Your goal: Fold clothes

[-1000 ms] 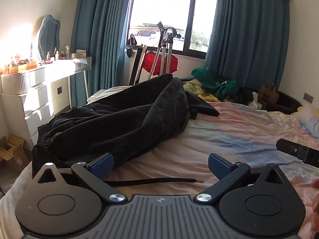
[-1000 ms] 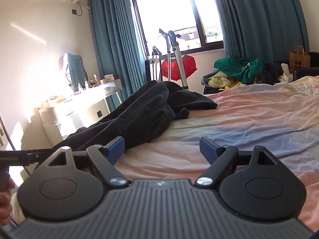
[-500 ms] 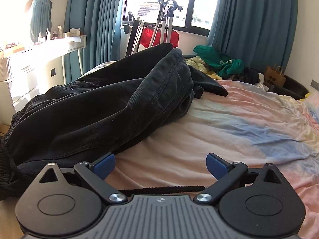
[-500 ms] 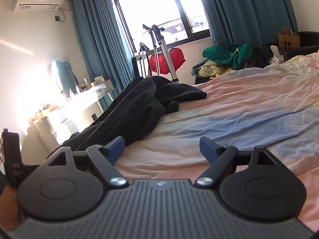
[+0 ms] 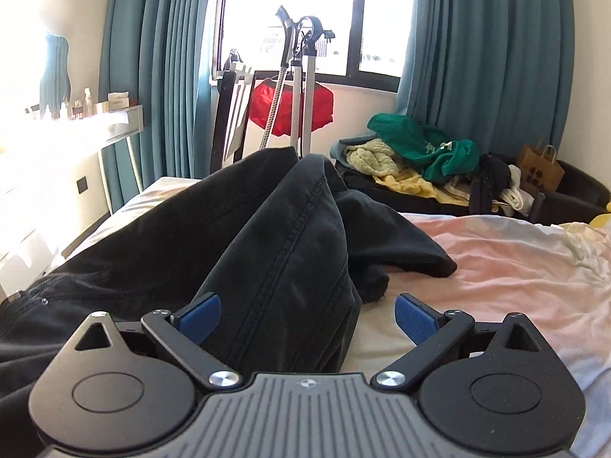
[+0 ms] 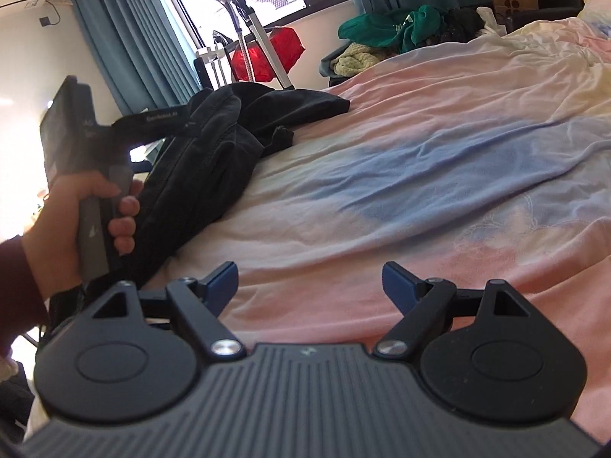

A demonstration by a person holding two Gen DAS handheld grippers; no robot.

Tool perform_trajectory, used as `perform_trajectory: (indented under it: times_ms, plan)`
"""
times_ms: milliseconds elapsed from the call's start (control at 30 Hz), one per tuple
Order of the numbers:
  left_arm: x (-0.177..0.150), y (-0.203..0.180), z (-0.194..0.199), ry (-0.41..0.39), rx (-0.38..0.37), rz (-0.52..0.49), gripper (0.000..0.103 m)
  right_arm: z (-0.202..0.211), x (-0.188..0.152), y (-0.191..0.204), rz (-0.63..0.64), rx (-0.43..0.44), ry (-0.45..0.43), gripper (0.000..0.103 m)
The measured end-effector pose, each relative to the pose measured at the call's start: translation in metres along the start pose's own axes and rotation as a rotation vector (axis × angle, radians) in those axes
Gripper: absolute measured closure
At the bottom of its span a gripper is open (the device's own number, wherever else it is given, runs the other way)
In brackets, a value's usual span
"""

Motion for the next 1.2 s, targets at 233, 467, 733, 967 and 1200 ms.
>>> perform_trajectory:
  times_ms: [233, 467, 733, 967, 1200]
  plan:
    - [0.039, -0.025, -0.103, -0.041, 0.086, -0.113, 0.008, -0.036, -0.010, -0.009, 0.052, -0.046, 0.018, 0.019]
    - [0.031, -0.026, -0.113, 0.029, -0.038, -0.125, 0.082, -0.057, -0.017, -0.016, 0.067, -0.076, 0.050, 0.019]
    - [0.041, -0.072, 0.017, -0.091, -0.264, -0.214, 0.099, -0.041, -0.011, -0.014, 0.073, -0.075, 0.012, 0.019]
    - [-0.013, -0.073, 0.169, -0.113, -0.458, -0.240, 0.099, -0.010, -0.001, -0.021, -0.041, -0.002, -0.042, 0.019]
    - [-0.105, -0.026, 0.231, -0.050, -0.413, -0.058, 0.099, 0.014, 0.007, -0.034, -0.170, 0.057, -0.079, 0.019]
Point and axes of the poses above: each gripper's, at about its wrist camera, not at the fingertips, and z roughly against the way its jaws point, y to its left, x to its top, the point moved 1 cm from there along -z, roughly the way its jaws point, and after that the axes turned 14 degrees about -y, right-handed, at the moved point
